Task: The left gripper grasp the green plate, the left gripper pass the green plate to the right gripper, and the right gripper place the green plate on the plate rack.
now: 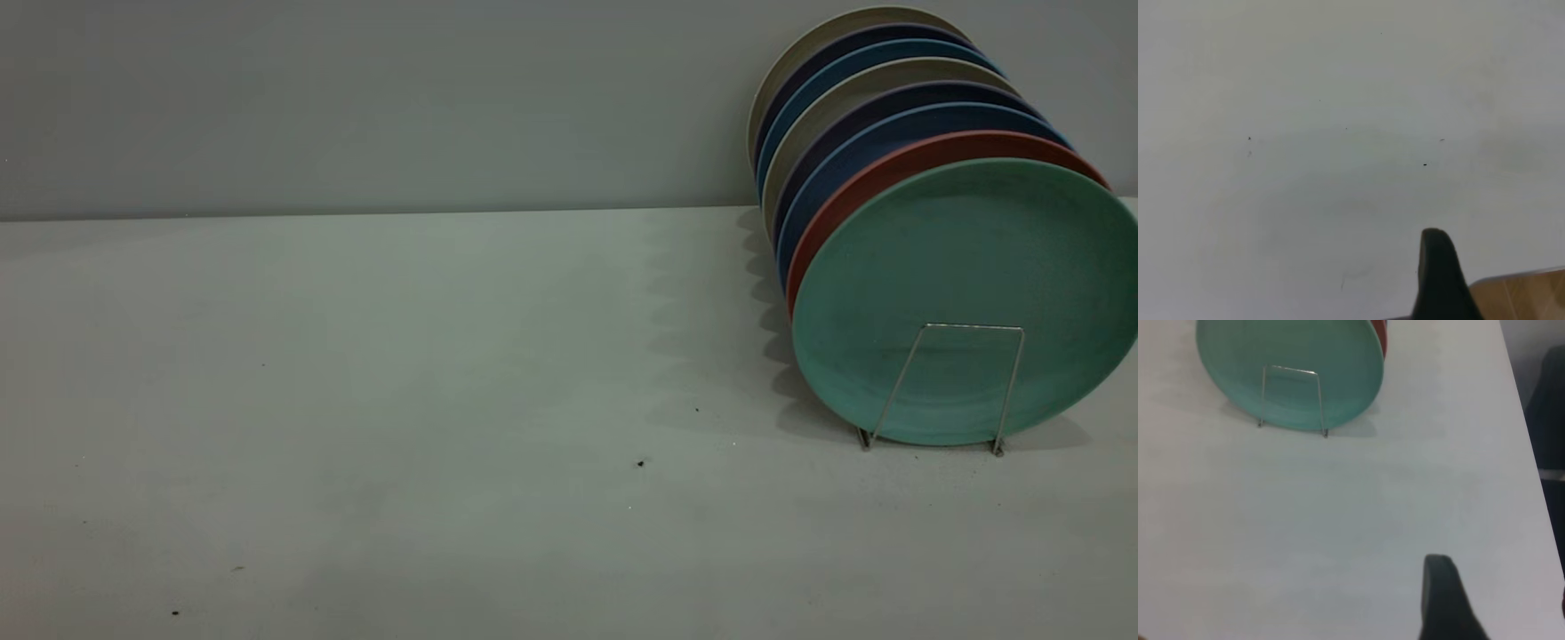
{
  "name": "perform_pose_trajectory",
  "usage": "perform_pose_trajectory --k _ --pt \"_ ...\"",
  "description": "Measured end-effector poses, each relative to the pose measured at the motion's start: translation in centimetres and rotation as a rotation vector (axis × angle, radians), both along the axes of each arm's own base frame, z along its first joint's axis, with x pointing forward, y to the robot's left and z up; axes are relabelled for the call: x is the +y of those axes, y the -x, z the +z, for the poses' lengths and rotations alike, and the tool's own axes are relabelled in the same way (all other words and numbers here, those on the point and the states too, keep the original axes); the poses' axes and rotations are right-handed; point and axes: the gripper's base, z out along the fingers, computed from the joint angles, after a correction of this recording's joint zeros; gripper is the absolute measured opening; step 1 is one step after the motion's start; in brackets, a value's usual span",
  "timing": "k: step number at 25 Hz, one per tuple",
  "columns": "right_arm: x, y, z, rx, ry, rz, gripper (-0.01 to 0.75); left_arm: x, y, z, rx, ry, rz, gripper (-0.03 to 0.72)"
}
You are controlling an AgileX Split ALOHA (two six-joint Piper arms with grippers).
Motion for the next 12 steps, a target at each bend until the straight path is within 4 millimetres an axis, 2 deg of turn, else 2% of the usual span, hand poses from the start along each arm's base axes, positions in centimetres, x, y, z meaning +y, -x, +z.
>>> perform_pose_trajectory --k 12 --pt "0.00 0.00 0.00 0.000 -0.020 -0.012 0.430 0.00 0.00 0.00 0.000 0.000 0.000 0.487"
